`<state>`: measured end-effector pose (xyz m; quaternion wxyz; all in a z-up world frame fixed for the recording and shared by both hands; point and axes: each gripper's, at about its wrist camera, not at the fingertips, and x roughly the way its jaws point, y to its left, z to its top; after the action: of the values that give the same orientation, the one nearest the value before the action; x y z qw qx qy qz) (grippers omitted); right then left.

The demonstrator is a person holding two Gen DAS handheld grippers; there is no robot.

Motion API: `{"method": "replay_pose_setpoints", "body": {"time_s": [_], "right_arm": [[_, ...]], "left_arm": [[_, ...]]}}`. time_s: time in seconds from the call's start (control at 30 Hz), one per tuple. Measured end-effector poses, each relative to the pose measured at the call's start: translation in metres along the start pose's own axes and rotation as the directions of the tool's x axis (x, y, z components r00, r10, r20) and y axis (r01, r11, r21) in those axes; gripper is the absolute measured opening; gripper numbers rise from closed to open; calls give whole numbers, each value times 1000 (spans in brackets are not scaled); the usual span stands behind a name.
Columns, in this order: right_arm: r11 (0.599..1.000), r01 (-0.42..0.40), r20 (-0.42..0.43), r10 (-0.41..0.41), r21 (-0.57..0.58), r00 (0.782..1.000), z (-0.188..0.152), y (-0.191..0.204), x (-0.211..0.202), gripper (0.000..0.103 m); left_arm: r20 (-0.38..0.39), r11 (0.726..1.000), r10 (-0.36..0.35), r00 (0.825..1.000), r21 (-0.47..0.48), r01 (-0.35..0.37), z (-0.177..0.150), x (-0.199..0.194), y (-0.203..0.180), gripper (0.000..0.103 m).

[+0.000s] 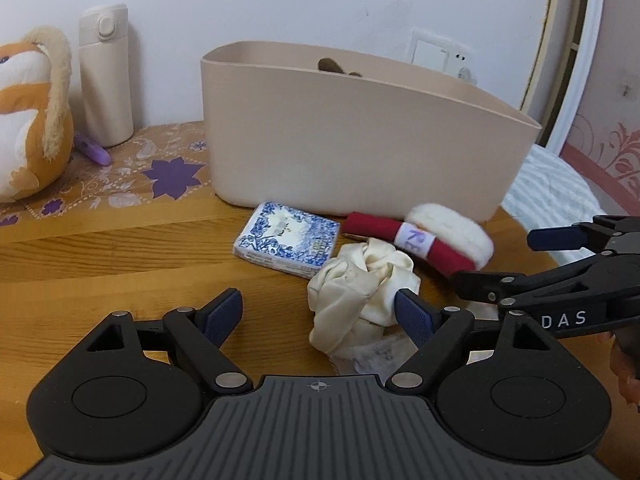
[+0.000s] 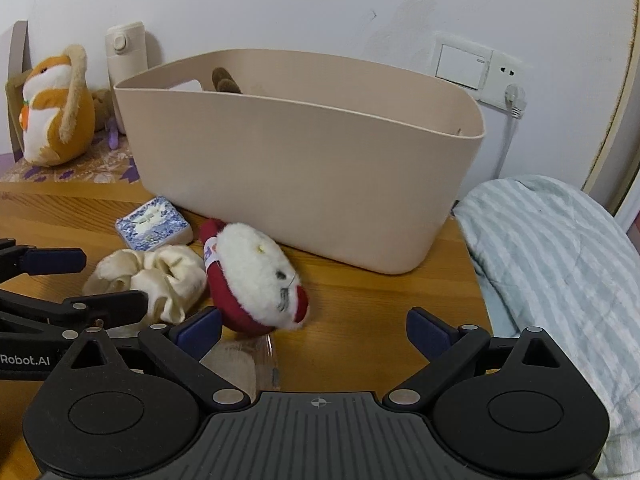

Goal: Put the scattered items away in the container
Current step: 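Return both grippers to the cream scrunchie and red-white plush, then grasp the cream scrunchie with the left gripper while the right grasps the red-white plush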

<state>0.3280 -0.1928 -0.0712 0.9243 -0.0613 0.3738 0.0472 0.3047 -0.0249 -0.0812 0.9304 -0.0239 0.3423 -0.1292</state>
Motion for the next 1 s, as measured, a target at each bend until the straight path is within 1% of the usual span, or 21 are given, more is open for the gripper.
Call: {"method": "replay_pose_setpoints", "body": {"time_s": [0.07,0.2,0.3,0.4,0.6,0.67,0.73,0.77,0.83,0.87,0.9,0.93,1.0], "right_arm": [[1000,6,-2,-6,-8,1000,3,1,5,100],[999,7,6,-7,-32,1000,8,5,11,100],[998,14,21,-13,-58,1000,11,7,14,100],[998,15,18,-14,-69,1000,14,9,19,100],[997,-4,16,5,-78,1000,18,12,23,94],[997,-17,11,17,-80,1000,17,12,25,89],[995,-31,5,32,-90,999,15,13,28,85],[994,-34,4,35,-102,999,15,15,29,82],[990,-29,12,31,-136,999,13,19,29,78],[987,-26,18,29,-155,999,12,22,29,74],[985,-27,24,32,-171,999,12,24,28,72],[982,-31,28,37,-186,999,11,27,27,68],[979,-35,29,42,-202,999,10,29,26,66]], "left_arm": [[-10,1000,1,1000,-8,-1,0,4,2,85],[-2,1000,10,1000,5,-10,1,7,3,85],[2,1000,14,1000,-2,-14,2,8,3,85],[3,1000,20,1000,-17,-20,3,9,3,85],[15,999,34,999,-25,-34,3,9,4,84],[16,999,38,999,-9,-37,2,9,2,81],[15,999,29,999,15,-30,2,9,-1,70],[14,999,25,1000,28,-25,2,8,-3,67],[14,998,21,1000,54,-21,1,8,-7,56],[14,998,19,1000,63,-20,0,8,-8,55],[14,997,19,1000,70,-20,-1,8,-9,53],[15,997,19,1000,73,-20,-1,8,-10,53],[14,997,19,1000,69,-20,-1,8,-10,53]]}}
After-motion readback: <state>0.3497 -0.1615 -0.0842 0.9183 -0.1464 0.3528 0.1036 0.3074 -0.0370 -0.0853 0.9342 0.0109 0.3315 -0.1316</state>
